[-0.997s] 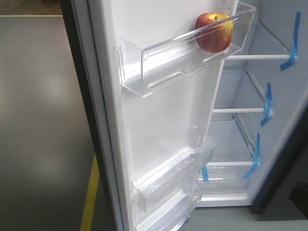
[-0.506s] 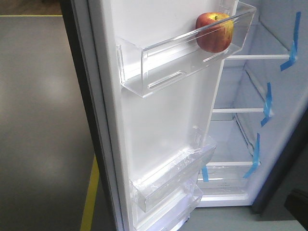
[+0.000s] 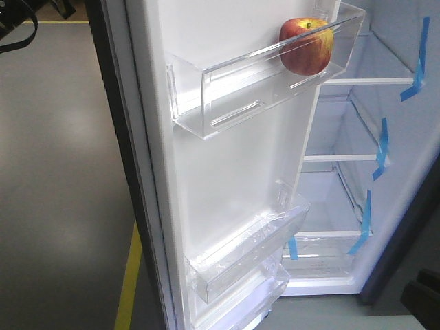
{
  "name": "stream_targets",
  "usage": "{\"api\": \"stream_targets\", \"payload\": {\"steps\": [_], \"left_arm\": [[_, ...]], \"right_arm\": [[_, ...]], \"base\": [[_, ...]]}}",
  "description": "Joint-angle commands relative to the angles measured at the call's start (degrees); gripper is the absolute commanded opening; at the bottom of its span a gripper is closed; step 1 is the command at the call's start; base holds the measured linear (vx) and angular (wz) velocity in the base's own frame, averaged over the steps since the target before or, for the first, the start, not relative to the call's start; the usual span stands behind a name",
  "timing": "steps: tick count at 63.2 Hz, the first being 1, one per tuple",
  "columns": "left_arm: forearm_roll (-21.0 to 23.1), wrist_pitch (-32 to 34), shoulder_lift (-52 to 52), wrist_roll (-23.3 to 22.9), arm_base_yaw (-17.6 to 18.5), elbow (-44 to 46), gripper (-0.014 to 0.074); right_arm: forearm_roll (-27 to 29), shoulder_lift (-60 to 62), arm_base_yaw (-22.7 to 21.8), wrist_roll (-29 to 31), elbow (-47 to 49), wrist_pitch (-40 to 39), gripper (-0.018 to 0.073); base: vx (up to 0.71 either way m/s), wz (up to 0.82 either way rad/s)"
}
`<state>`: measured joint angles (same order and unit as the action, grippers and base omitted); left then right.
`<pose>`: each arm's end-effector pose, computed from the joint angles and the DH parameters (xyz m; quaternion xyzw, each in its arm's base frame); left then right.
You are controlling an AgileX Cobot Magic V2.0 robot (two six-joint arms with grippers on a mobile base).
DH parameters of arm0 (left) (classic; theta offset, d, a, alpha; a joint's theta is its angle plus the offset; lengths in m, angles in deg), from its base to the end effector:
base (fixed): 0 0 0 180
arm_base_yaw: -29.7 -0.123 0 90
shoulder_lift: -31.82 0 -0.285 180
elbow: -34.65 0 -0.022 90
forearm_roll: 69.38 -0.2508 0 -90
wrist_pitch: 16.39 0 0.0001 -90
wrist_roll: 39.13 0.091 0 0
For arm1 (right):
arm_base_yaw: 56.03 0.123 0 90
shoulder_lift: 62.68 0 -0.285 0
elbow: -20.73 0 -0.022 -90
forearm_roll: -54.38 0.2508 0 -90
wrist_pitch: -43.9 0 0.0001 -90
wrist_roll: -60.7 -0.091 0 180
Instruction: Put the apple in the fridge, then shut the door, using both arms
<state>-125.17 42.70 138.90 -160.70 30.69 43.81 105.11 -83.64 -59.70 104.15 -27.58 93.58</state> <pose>0.3864 -0.0712 0.4197 -0.0279 0.5438 -0.6862 0.4823 0.0346 0.0517 0.3140 -0.1963 0.7567 0.2035 0.5894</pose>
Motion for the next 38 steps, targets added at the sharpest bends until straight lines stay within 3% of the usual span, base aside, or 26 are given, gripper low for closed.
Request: {"api": "stream_targets", "payload": {"steps": [1, 12, 21, 38], "left_arm": [[1.3, 5.6, -2.0, -1.8, 0.4, 2.4, 0.0367], [0.1, 10.6, -2.1, -1.8, 1.8, 2.4, 0.0367], [-0.4, 14.9, -2.1, -1.8, 5.0, 2.4, 0.0367], [-5.5, 16.5, -2.1, -1.8, 16.9, 2.4, 0.0365]], "right_arm": [[2.1, -0.6, -0.2, 0.4, 1.4, -2.6, 0.0230], [2.1, -0.6, -0.2, 0.3, 1.4, -4.2, 0.0365], [2.5, -0.6, -0.2, 0.3, 1.4, -5.6, 0.0421], [2.5, -0.6, -0.2, 0.1, 1.4, -5.6, 0.0422]], "base": [[0.00, 0.00], [0.00, 0.00], [0.00, 0.00], [0.00, 0.00]]}}
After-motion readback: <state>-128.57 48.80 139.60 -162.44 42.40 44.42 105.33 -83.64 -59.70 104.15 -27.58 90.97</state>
